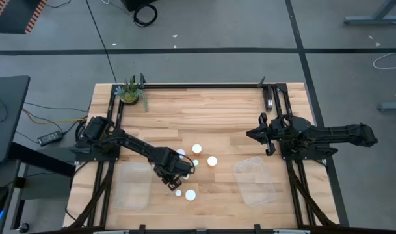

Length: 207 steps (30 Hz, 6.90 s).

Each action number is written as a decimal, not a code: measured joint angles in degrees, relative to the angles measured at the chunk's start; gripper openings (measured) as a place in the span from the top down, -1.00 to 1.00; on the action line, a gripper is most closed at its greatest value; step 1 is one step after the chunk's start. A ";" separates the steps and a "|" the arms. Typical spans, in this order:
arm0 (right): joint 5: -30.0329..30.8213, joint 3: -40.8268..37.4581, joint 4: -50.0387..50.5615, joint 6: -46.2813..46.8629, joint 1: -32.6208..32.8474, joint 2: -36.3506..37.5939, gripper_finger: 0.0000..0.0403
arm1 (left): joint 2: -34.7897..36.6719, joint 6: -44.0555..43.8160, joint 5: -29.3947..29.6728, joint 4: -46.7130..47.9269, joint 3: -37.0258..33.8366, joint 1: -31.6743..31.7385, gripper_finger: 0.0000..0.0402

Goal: Pick and place medicine bottles into bin by pill shape (circle, oval)
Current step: Put the small blue pill bottle into the left transparent bin, then put the small yellow pill bottle into the left transparent bin

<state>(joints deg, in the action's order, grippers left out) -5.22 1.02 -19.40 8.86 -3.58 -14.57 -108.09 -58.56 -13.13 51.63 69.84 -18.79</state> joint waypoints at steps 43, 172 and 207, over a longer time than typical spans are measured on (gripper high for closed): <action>0.01 0.00 0.00 0.01 0.00 -0.02 0.77 | 13.98 -37.11 -4.67 1.92 0.07 -16.96 0.45; 0.00 0.00 0.00 -0.02 0.01 0.00 0.77 | 12.09 -21.22 17.97 -27.12 0.04 -9.16 0.16; 0.01 -0.02 0.08 -0.02 -0.01 0.00 0.77 | -9.15 1.95 18.69 10.93 31.80 -7.63 0.13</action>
<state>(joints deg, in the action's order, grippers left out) -5.21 0.99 -19.32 8.84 -3.60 -14.57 -117.25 -56.62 5.56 62.56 101.65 -26.42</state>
